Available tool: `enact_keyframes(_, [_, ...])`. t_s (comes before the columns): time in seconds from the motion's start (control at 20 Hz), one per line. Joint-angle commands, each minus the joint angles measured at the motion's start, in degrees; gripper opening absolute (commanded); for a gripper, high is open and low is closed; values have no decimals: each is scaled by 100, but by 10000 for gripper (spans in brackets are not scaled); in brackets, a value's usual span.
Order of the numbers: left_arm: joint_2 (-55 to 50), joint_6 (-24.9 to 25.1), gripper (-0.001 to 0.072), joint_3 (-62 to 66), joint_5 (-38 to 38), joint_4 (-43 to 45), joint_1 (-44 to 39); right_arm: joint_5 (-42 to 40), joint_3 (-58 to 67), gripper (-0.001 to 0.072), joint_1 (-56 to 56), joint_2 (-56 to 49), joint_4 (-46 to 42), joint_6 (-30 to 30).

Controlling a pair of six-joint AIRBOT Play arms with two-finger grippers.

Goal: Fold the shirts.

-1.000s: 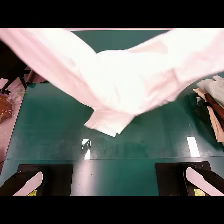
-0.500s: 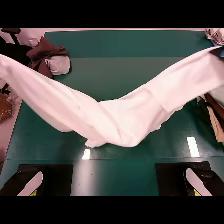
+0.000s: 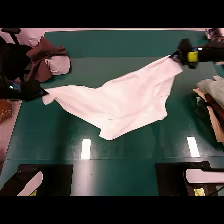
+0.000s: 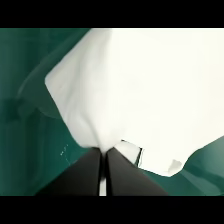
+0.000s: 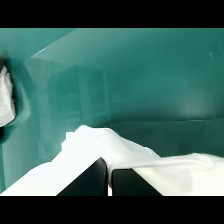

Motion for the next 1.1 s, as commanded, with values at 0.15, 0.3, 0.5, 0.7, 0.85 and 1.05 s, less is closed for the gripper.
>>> enact_keyframes(0.15, [-9, -9, 32, -450, -72, 363, -758, 55, 2079, 14, 343, -2306, -11, 31])
enact_keyframes(0.3, [-24, -190, 54, -804, 297, 743, -973, 256, 2669, 84, 273, -2680, -142, 26])
enact_keyframes(0.5, [-26, -186, 717, -1499, 577, 892, -973, 278, 2677, 484, 4, -2446, -140, -264])
enact_keyframes(0.7, [-4, -151, 716, -1008, 1123, 1023, -970, 918, 2334, 484, -304, -1585, -284, -686])
enact_keyframes(0.85, [-9, -136, 716, -520, 1279, 1556, -970, 2085, 1502, 484, -240, -662, -1646, -732])
enact_keyframes(1.05, [-22, 15, 717, -492, 813, 2533, -970, 2350, -468, 485, 129, 793, -2874, -728])
